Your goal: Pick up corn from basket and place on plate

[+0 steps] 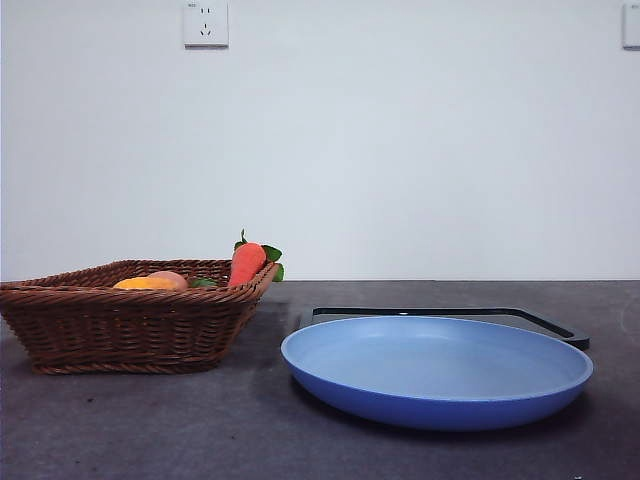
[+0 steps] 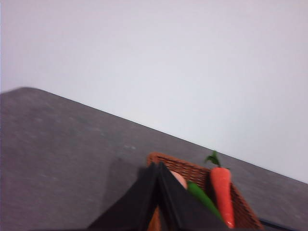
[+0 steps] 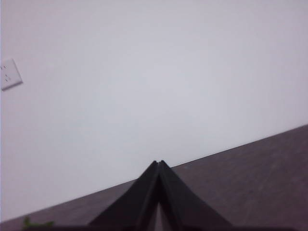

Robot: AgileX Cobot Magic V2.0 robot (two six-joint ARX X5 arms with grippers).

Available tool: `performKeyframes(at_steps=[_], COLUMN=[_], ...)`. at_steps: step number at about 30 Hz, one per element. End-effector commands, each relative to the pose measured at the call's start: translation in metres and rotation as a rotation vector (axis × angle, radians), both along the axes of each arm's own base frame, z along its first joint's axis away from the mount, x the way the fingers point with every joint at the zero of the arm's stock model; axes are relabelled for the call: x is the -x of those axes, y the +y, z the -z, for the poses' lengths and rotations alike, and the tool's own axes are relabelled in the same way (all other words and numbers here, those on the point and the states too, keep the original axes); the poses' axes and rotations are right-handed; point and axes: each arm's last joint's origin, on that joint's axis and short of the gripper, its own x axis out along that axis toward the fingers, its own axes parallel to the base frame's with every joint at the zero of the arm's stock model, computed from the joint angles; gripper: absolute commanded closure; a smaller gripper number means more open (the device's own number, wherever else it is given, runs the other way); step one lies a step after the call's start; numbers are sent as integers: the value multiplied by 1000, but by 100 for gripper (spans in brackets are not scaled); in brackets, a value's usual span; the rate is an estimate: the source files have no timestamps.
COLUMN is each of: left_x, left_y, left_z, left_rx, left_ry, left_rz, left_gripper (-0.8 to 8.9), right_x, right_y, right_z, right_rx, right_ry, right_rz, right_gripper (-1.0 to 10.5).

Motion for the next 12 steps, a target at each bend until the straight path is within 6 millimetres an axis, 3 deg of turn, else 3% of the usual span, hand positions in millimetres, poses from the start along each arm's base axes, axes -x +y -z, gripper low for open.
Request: performKeyframes(at_steps=[1,7,12], left_x=[0,9,15], left_y=[-1,-2,-3], left_z=[1,-22,-52], left_rx=[49,44,11], left_ry=[29,92,135], left_rz=[31,72,102], left_gripper=[810,810,810], right_x=[2,10,15], right_y=[1,0,0], right_z=[-9,-32,-70], right_rx=[-71,-59,65], right_ry=[-21,113,188], right_rz=[-53,-24,8], right_gripper=[945,945,945])
